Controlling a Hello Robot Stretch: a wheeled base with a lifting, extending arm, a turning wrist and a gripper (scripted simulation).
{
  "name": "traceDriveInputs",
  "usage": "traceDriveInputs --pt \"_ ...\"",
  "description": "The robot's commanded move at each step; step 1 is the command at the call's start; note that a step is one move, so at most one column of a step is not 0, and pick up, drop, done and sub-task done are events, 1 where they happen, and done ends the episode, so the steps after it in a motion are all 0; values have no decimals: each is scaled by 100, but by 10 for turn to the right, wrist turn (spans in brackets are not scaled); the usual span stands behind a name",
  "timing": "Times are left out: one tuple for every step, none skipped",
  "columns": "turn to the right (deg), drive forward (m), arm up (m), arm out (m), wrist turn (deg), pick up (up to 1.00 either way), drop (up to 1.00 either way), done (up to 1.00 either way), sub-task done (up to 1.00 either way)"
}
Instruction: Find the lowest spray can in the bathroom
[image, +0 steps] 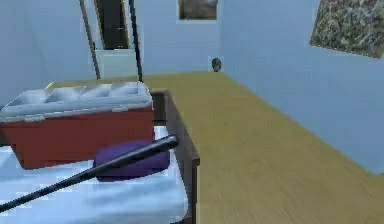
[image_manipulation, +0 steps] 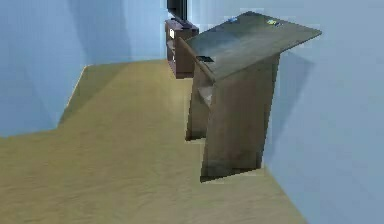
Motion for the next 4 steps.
traceDriveInputs --pt "390 0 0 0 0 0 0 0 0" --pt "0 50 0 0 0 0 0 0 0" --pt "30 0 0 0 0 0 0 0 0" --pt "0 55 0 0 0 0 0 0 0"
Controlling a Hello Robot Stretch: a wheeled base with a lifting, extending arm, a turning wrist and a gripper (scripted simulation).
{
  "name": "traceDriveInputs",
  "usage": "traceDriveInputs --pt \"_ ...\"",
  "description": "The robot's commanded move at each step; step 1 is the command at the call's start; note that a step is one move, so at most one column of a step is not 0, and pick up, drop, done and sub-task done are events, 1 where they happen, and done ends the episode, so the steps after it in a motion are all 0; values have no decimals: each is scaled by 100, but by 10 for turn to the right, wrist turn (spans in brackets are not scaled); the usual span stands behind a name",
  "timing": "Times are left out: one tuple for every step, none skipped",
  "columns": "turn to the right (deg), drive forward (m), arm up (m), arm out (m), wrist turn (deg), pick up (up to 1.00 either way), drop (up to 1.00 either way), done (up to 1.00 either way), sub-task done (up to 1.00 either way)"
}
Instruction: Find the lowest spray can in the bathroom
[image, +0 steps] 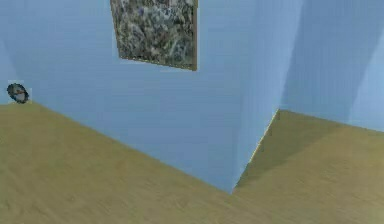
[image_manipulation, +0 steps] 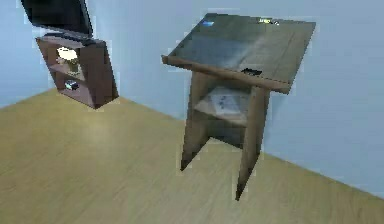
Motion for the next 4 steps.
traceDriveInputs --pt "-450 0 0 0 0 0 0 0 0" --pt "-180 0 0 0 0 0 0 0 0" --pt "0 100 0 0 0 0 0 0 0" --pt "0 10 0 0 0 0 0 0 0"
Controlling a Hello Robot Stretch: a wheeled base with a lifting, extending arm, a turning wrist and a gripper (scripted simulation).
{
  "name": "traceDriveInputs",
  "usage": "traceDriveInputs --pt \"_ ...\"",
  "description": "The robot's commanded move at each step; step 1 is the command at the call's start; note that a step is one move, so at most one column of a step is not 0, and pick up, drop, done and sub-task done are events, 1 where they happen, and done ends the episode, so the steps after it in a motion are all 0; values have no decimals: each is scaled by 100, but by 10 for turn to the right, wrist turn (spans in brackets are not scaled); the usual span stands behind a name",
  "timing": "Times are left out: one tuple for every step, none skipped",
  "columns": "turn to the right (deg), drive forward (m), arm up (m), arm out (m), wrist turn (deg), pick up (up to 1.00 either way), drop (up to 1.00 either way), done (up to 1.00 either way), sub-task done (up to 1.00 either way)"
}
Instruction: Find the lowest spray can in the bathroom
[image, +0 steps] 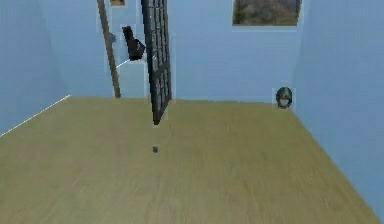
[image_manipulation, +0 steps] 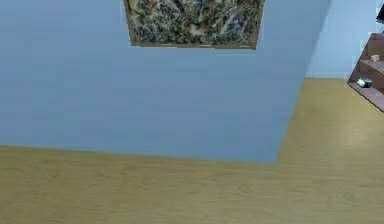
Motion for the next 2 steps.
traceDriveInputs --pt "-210 0 0 0 0 0 0 0 0" --pt "0 100 0 0 0 0 0 0 0"
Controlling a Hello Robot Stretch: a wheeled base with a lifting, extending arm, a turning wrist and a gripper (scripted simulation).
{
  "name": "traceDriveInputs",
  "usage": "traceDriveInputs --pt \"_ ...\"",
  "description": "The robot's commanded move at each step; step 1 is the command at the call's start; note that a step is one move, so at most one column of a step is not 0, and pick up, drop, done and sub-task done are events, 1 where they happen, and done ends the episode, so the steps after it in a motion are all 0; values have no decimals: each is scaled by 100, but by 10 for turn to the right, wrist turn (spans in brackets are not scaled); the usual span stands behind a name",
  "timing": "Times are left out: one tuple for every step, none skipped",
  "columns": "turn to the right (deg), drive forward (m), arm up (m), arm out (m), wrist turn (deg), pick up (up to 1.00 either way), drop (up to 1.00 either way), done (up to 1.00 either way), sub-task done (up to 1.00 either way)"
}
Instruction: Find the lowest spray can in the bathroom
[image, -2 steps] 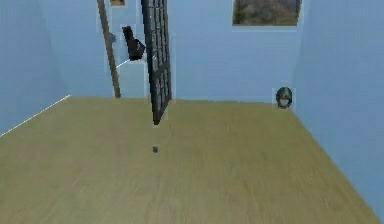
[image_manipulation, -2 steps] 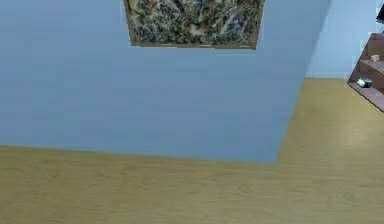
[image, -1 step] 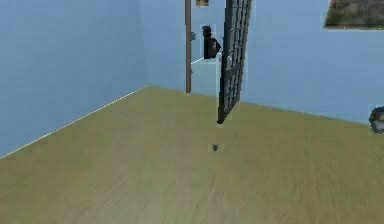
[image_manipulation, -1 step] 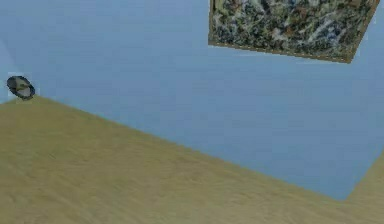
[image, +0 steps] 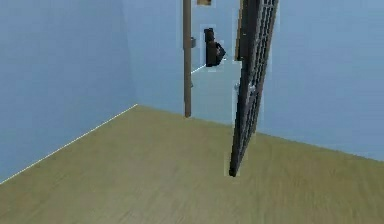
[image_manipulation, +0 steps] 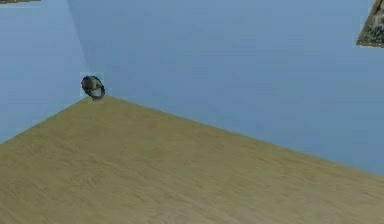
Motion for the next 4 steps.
traceDriveInputs --pt "-30 0 0 0 0 0 0 0 0" --pt "0 65 0 0 0 0 0 0 0" --pt "-180 0 0 0 0 0 0 0 0" --pt "0 20 0 0 0 0 0 0 0"
